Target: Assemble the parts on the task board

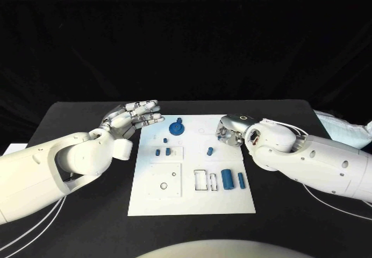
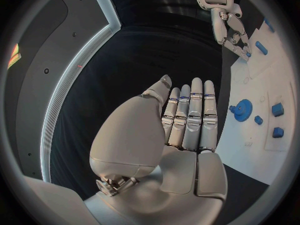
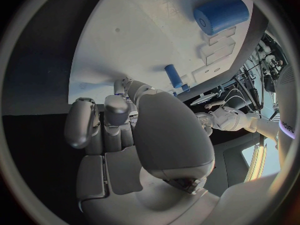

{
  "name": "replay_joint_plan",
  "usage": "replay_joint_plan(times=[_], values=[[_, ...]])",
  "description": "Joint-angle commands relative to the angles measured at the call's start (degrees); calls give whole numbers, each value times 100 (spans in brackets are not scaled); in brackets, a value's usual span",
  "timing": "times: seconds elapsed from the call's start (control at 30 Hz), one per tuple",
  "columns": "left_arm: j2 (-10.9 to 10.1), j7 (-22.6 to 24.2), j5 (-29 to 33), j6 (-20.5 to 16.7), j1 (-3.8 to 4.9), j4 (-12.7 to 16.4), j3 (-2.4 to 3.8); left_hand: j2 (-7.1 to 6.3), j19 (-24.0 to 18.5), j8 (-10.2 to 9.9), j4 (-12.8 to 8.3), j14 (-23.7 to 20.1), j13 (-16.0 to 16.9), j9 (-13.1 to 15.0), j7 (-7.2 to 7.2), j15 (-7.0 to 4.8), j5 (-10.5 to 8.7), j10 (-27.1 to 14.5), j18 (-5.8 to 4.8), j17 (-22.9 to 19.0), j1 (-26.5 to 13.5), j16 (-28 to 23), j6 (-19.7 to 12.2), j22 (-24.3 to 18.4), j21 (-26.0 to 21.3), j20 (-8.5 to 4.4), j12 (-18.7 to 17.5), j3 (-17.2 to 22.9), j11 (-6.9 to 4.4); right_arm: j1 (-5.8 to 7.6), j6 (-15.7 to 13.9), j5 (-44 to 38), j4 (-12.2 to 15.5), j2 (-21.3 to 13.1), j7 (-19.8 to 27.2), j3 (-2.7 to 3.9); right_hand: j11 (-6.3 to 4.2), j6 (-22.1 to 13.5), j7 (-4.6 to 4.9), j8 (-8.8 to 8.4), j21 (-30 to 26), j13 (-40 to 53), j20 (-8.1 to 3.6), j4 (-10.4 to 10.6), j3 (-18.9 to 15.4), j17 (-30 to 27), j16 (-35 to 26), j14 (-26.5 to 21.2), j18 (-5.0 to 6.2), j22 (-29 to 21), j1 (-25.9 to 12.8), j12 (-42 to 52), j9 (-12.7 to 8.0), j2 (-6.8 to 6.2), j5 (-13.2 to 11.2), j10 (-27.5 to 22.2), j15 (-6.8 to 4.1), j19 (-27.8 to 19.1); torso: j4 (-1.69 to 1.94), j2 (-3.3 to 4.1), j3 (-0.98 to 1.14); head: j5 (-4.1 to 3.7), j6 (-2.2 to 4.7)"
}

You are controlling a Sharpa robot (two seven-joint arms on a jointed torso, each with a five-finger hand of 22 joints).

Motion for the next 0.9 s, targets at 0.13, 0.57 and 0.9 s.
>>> replay_joint_plan(times=[0.13,0.57,0.9], values=[[5,88,-44,49,-4,-1,4,-55,57,-41,6,61,-4,-5,55,11,40,-13,71,-6,-40,-31,-19,-36,23,0,-40,8,54,8,-385,414,87,-73,23,9,13,40,8,37,28,5,39,-3,50,14,33,72,-26,15,-38,-12,10,9,-34,28,68,36,-13,1,-9,-8,10],[1,128,-44,-9,-6,-19,4,-84,71,-56,11,85,-3,-6,67,14,55,-39,72,-7,-74,-47,-48,-66,26,4,-58,-4,64,20,-431,479,479,-270,3,50,31,52,23,33,34,6,65,-19,66,26,51,71,-27,23,-91,-32,13,-19,-40,48,96,40,9,-2,-6,-8,9],[18,140,-44,-4,-18,-47,3,-85,72,-56,11,87,-3,-6,68,15,57,-41,72,-7,-76,-49,-50,-69,26,4,-60,-4,65,-18,-572,484,1148,-139,104,52,35,58,29,33,44,6,70,-24,75,43,65,73,-29,38,-101,-37,14,-20,-35,55,101,47,11,5,-10,145,26]])
